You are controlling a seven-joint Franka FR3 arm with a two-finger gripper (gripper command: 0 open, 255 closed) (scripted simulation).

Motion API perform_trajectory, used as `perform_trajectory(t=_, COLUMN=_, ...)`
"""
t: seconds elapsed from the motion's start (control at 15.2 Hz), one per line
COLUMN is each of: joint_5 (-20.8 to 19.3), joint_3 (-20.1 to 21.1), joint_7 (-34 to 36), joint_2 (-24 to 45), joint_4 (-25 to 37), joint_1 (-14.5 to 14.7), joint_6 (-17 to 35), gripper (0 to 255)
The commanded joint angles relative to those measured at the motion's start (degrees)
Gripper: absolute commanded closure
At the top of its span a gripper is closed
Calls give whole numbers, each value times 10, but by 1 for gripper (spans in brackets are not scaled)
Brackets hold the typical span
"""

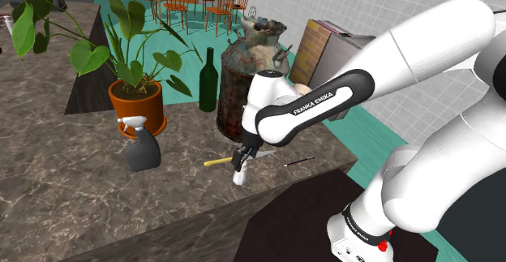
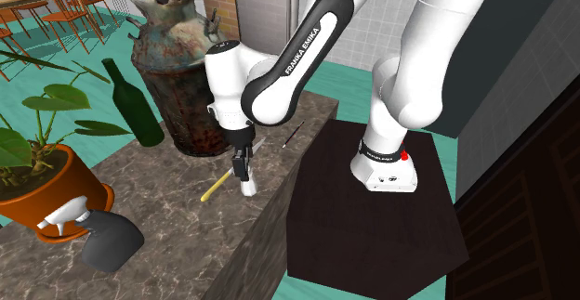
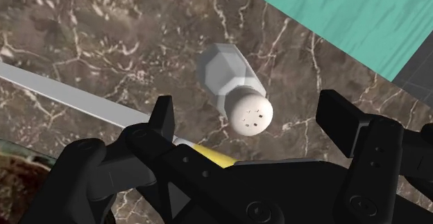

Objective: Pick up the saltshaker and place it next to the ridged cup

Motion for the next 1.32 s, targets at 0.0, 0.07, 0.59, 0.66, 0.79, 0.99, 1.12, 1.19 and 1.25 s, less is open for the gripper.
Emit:
perform_trajectory(t=0.0, joint_5=1, joint_3=1, joint_7=-1, joint_2=16, joint_4=-4, joint_1=1, joint_6=20, gripper=0)
perform_trajectory(t=0.07, joint_5=1, joint_3=2, joint_7=-1, joint_2=20, joint_4=-5, joint_1=1, joint_6=25, gripper=0)
perform_trajectory(t=0.59, joint_5=1, joint_3=1, joint_7=-1, joint_2=20, joint_4=-5, joint_1=1, joint_6=25, gripper=0)
perform_trajectory(t=0.66, joint_5=1, joint_3=1, joint_7=-1, joint_2=20, joint_4=-5, joint_1=1, joint_6=25, gripper=255)
perform_trajectory(t=0.79, joint_5=1, joint_3=1, joint_7=-1, joint_2=20, joint_4=-5, joint_1=1, joint_6=25, gripper=255)
perform_trajectory(t=0.99, joint_5=1, joint_3=1, joint_7=-1, joint_2=20, joint_4=-5, joint_1=1, joint_6=25, gripper=255)
perform_trajectory(t=1.12, joint_5=1, joint_3=1, joint_7=-2, joint_2=20, joint_4=-5, joint_1=1, joint_6=25, gripper=255)
perform_trajectory(t=1.19, joint_5=1, joint_3=1, joint_7=-2, joint_2=20, joint_4=-5, joint_1=1, joint_6=25, gripper=255)
perform_trajectory(t=1.25, joint_5=1, joint_3=1, joint_7=-1, joint_2=20, joint_4=-5, joint_1=1, joint_6=25, gripper=255)
